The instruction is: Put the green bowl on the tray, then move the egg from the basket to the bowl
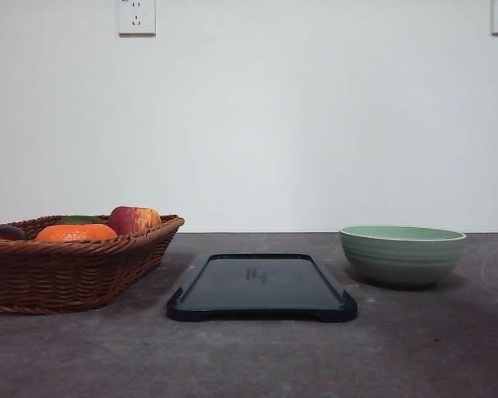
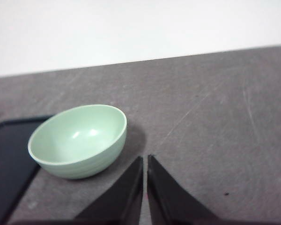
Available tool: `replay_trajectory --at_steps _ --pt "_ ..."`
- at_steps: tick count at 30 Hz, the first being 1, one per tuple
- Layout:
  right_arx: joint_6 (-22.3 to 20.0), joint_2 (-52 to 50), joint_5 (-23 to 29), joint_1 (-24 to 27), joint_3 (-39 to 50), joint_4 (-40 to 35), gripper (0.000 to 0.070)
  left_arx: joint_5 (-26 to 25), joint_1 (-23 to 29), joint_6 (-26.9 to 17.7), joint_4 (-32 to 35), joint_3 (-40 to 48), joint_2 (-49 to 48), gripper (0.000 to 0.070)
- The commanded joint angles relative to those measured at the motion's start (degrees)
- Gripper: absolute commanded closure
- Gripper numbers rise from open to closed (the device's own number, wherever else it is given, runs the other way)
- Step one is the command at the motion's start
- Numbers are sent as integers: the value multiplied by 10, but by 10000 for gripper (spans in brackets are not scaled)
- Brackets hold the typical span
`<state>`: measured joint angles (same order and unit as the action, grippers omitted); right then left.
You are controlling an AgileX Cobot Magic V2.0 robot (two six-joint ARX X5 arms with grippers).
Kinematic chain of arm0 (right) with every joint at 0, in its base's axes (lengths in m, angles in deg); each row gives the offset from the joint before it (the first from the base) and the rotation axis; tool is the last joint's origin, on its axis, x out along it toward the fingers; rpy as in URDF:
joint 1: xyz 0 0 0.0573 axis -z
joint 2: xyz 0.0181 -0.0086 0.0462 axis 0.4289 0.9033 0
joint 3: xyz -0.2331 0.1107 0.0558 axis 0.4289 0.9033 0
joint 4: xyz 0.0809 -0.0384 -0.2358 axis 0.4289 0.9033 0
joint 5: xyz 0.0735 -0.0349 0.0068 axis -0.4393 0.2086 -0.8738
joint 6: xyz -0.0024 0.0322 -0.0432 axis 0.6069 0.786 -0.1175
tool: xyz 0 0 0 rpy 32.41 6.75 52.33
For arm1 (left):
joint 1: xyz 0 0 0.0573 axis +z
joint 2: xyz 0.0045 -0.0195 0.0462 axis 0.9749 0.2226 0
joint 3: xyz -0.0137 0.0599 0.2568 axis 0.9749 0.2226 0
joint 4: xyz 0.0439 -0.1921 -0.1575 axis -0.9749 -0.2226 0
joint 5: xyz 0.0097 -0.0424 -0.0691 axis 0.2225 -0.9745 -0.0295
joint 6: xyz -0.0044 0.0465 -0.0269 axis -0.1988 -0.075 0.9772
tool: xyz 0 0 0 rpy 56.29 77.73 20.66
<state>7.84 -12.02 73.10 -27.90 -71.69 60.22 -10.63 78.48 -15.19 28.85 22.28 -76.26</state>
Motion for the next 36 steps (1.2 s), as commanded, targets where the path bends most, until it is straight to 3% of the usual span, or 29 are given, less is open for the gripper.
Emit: replay_trajectory --at_steps 1,5,10,16,21,28,36 --pt "47 0 2 0 2 -8 694 -3 1 13 -2 11 -1 700" --pt "46 0 0 0 2 -15 694 -3 1 1 23 11 -1 700" --pt "46 0 -1 0 2 -101 694 -2 1 -73 130 10 -1 700" --pt "35 0 0 0 -2 -205 694 -3 1 -78 228 -4 -1 700" --pt "36 6 -1 0 -46 -165 694 -6 1 -48 155 -65 7 700" --pt "35 59 -6 0 -125 -83 694 -36 1 -79 37 -172 65 700" --pt "11 159 -94 0 -193 -44 694 -91 1 -98 -63 -269 174 700"
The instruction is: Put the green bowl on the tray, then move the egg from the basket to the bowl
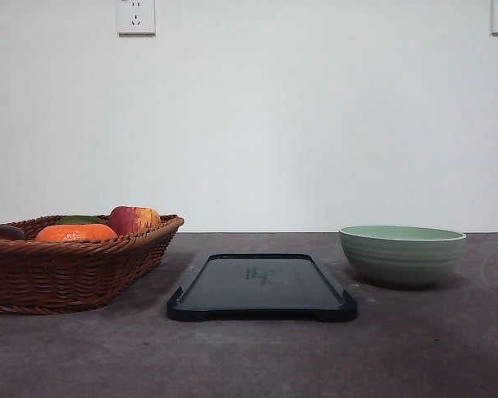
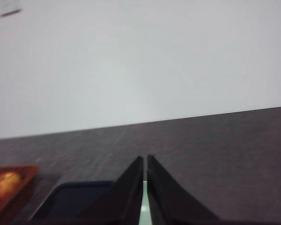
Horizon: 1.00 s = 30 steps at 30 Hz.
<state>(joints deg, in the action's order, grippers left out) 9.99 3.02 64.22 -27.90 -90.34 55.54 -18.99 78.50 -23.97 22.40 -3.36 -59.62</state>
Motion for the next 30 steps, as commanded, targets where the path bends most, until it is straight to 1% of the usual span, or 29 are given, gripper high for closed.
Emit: replay_trajectory --at_steps 1,4,7,11,14,18,21,27,28,29,30 --pt "-11 23 -11 0 -14 12 694 -17 1 -13 -3 -21 22 700" --pt "-17 66 -36 0 -34 39 694 -50 1 -25 -5 -41 63 700" --pt "-33 110 -63 0 -52 61 694 -81 0 -34 -10 -60 103 700" --pt "-44 165 -78 0 -73 83 694 -113 0 -62 -42 -86 159 700" --pt "-47 210 -78 0 -91 104 694 -117 -5 -88 -69 -106 202 700" --pt "-62 267 -78 0 -119 135 694 -117 -15 -112 -104 -132 252 700" --pt "-74 306 -79 -4 -140 156 694 -117 -25 -119 -122 -148 289 700" --pt "-92 356 -79 -14 -167 168 693 -117 -46 -142 -132 -156 327 697" --pt "-94 359 -80 -15 -170 167 687 -117 -48 -146 -131 -156 328 658" --pt "-98 361 -81 -15 -172 166 676 -117 -49 -149 -131 -156 328 586" --pt "-101 361 -81 -15 -173 166 625 -117 -49 -152 -131 -156 328 486"
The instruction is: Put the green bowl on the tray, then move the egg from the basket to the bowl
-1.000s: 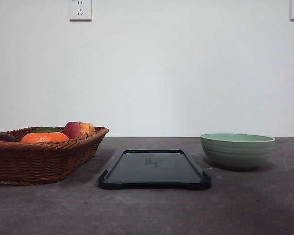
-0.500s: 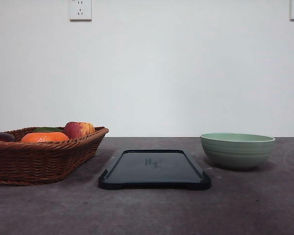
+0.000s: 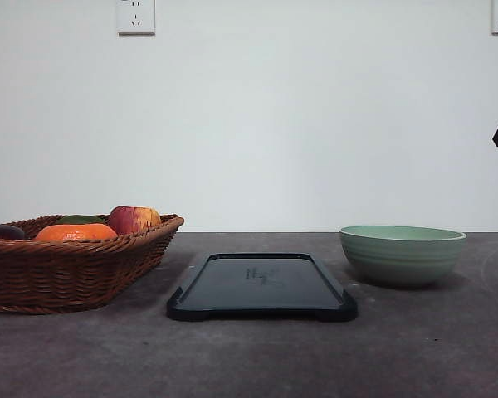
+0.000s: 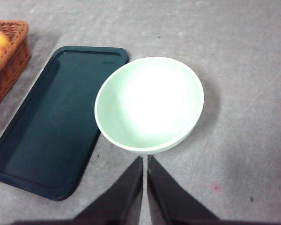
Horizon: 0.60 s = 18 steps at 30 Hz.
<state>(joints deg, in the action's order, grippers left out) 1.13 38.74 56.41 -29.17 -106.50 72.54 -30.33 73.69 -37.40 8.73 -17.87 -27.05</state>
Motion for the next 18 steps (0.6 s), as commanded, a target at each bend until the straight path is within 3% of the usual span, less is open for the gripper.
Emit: replay_trajectory --at_steps 1,2,4,11,18 --pt "-14 4 -3 -2 -12 -4 556 -3 -1 -18 5 -11 3 393" --pt "-14 3 -3 -2 -13 -4 475 -3 -1 -18 5 -12 3 307" --pt "-13 3 -3 -2 -13 -2 402 -3 -1 -18 5 -12 3 292" --pt "13 11 3 -2 -37 10 398 -3 -1 -18 6 -12 3 304" --pt "35 96 44 -1 -171 166 401 -3 -1 -18 5 -12 3 310"
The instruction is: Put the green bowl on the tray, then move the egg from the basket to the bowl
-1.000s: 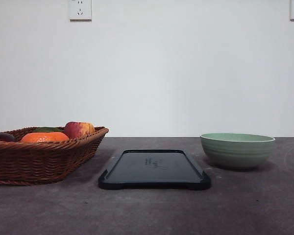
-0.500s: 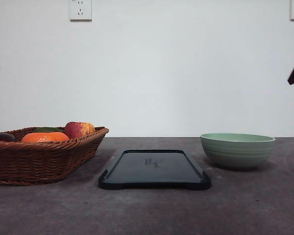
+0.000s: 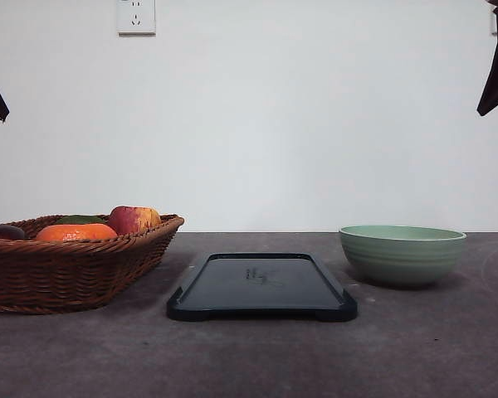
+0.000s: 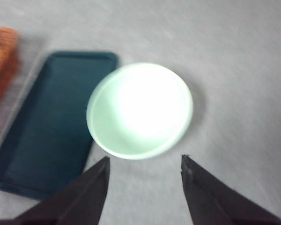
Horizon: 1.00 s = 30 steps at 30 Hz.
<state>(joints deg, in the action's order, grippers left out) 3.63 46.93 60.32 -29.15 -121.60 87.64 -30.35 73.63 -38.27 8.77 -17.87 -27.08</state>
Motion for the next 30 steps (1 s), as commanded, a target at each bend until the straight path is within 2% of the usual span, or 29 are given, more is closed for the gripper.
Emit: replay_trajectory --at_steps 1,7,12,17,20,23,30 --pt "9 31 10 -1 -43 40 401 -3 -1 -9 5 -12 3 310" --pt "8 140 27 -1 -160 151 422 -3 -1 -8 5 -12 3 310" --pt "1 229 27 -1 -224 185 423 -3 -1 -8 4 -12 3 310" --pt "-11 310 27 -1 -263 189 423 -3 -1 -8 4 -12 3 310" --pt "-20 347 46 -2 -274 184 423 -3 -1 -8 4 -12 3 310" --pt "-26 376 62 -2 -276 176 423 -3 -1 -8 5 -12 3 310" --pt "-28 416 61 -2 -276 148 423 -3 -1 -8 5 -12 3 310"
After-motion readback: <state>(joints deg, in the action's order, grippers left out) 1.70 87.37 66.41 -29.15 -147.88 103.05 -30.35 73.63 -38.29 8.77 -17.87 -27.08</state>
